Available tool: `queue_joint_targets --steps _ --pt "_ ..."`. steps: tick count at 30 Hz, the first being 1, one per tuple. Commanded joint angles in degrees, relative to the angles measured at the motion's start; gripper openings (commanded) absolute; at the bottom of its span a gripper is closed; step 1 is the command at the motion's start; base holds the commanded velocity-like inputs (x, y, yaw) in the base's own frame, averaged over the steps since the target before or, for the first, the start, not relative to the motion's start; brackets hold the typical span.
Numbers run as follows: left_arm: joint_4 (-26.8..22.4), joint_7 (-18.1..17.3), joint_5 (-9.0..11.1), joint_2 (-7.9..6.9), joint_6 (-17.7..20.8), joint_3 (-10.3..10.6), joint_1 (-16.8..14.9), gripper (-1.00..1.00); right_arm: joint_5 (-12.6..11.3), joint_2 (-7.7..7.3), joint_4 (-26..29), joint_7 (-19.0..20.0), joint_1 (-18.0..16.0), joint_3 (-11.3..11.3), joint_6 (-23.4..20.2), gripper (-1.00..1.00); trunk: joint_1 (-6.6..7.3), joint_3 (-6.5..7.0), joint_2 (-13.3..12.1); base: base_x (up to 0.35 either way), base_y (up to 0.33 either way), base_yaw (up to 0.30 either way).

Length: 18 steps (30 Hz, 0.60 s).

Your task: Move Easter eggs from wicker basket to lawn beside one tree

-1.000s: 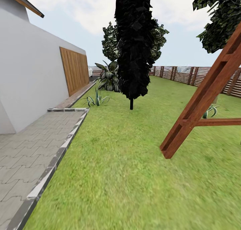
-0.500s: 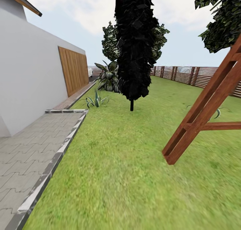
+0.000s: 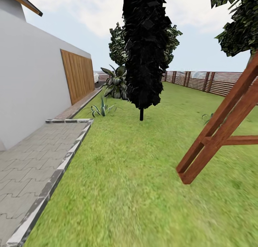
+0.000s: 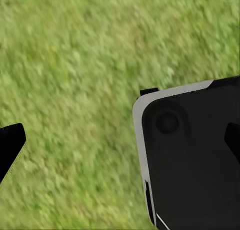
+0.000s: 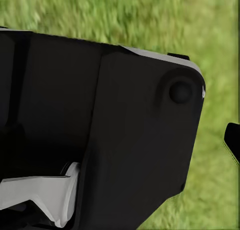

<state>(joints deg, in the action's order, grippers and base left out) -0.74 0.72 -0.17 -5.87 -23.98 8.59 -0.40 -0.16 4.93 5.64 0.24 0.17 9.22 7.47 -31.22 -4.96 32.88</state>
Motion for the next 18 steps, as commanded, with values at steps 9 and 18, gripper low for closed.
queue_joint_targets --steps 9,18 --pt "-0.01 0.08 -0.01 -0.01 -0.19 0.31 -0.04 1.00 -0.06 -0.14 0.08 -0.01 0.01 -0.01 0.10 1.00 -0.05 -0.09 0.07 0.337 0.000 0.000" --pt "-0.05 0.08 -0.01 -0.02 -0.26 0.31 -0.04 1.00 0.14 -0.58 -0.83 0.02 0.01 0.21 0.01 1.00 -0.05 -0.09 0.07 0.337 0.000 0.000"
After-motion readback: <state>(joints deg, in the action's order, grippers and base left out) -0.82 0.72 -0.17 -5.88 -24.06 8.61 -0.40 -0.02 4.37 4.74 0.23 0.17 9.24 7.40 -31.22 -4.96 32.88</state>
